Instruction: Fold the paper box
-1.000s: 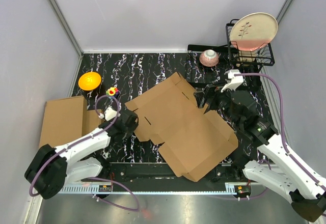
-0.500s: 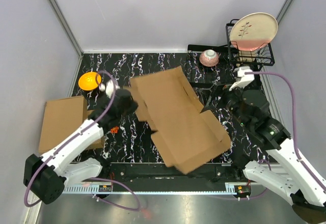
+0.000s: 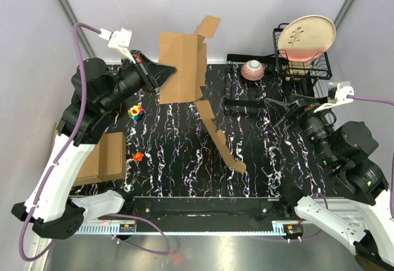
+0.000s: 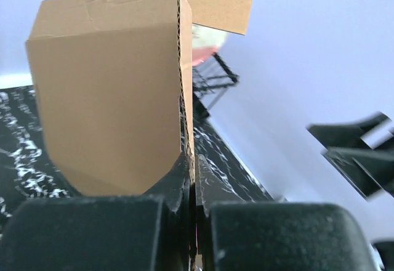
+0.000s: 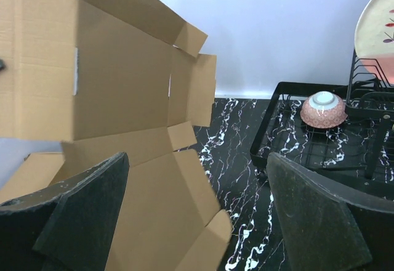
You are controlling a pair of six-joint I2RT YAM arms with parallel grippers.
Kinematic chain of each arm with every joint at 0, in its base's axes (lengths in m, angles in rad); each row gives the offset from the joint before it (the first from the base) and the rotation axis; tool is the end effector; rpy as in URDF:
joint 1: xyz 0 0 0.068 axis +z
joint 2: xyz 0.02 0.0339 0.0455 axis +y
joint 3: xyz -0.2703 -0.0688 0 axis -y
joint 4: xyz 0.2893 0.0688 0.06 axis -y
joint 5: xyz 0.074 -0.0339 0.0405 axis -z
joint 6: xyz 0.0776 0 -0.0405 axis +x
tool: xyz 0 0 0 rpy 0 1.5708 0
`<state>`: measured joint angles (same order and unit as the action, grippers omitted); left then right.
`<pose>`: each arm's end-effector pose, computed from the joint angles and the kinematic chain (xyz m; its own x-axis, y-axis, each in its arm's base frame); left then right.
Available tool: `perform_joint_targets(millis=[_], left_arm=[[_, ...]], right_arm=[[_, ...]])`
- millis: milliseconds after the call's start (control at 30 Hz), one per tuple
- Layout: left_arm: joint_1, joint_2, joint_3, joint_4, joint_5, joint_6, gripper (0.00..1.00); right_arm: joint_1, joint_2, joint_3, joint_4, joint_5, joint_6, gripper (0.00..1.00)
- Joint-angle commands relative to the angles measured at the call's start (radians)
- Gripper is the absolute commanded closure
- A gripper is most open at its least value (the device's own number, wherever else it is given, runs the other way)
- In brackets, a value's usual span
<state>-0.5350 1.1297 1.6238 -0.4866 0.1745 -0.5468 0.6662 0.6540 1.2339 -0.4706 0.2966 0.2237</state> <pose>0.2351 -0.1550 0.5491 -0.3332 -0.3977 -0.8548 0.5598 0.6461 -0.5188 0.1413 0.0822 0.5028 0.0032 0.2724 -0.9622 -0.3726 0.8932 0.2516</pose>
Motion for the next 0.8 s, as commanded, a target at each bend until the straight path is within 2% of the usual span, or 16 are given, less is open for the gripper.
perform_joint_targets(millis=[0, 167, 300, 367, 433, 533, 567, 667, 767], left_arm=[[0.003, -0.042, 0.050, 0.058, 0.342, 0.021, 1.00], [0.004, -0.012, 0.080, 0.183, 0.535, -0.093, 1.00], [0.056, -0.018, 0.032, 0.204, 0.551, -0.107, 1.00], [0.121, -0.008, -0.039, 0.166, 0.540, -0.117, 1.00], [0.183, 0.018, -0.097, 0.119, 0.505, -0.110, 1.00], [0.248, 0.057, -0.263, 0.072, 0.413, -0.093, 1.00], [0.259, 0.073, -0.345, 0.074, 0.386, -0.087, 1.00], [0.280, 0.172, -0.447, 0.051, 0.327, -0.022, 1.00], [0.277, 0.284, -0.511, 0.040, 0.182, 0.056, 0.99]], right_arm=[[0.001, -0.008, 0.044, -0.028, 0.006, -0.020, 0.00], [0.001, -0.019, 0.062, -0.039, 0.007, -0.011, 0.00], [0.001, -0.031, 0.056, -0.049, 0.013, -0.004, 0.00], [0.000, -0.036, 0.050, -0.053, 0.015, 0.002, 0.00], [0.001, -0.036, 0.033, -0.056, 0.015, 0.002, 0.00], [0.000, -0.030, 0.003, -0.056, 0.022, 0.000, 0.00], [0.001, -0.027, -0.008, -0.054, 0.024, -0.004, 0.00], [0.000, -0.013, -0.065, -0.045, 0.032, -0.007, 0.00], [0.000, -0.004, -0.145, -0.005, 0.027, 0.008, 0.00]])
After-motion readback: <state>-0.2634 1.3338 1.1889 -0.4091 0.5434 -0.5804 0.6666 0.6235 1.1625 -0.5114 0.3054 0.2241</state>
